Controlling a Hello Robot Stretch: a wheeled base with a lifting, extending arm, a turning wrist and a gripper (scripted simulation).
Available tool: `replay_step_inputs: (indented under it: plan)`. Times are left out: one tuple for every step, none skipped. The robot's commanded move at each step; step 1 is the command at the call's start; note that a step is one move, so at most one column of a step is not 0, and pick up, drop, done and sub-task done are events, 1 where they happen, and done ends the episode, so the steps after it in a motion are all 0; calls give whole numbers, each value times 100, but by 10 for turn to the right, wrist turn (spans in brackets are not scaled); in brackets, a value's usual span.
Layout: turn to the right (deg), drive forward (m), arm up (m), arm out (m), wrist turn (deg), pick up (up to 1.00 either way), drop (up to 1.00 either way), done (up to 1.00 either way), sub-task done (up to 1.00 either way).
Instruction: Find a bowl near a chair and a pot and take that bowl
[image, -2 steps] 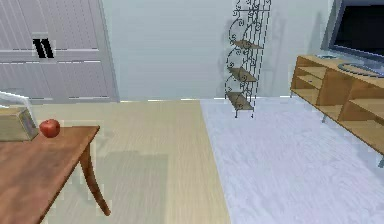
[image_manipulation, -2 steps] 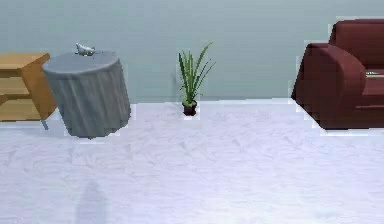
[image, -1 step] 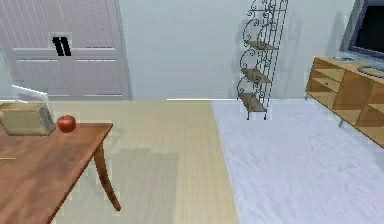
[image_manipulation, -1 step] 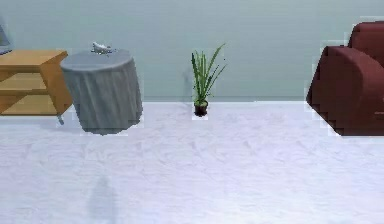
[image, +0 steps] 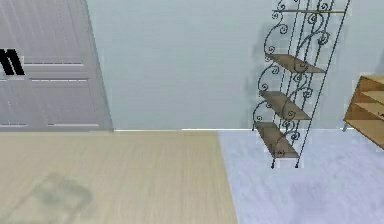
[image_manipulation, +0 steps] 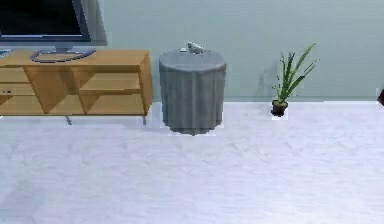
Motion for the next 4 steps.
replay_step_inputs:
  plan:
    - [0, 50, 0, 0, 0, 0, 0, 0, 0]
    - [-450, 0, 0, 0, 0, 0, 0, 0, 0]
    - [-60, 0, 0, 0, 0, 0, 0, 0, 0]
    - [0, 20, 0, 0, 0, 0, 0, 0, 0]
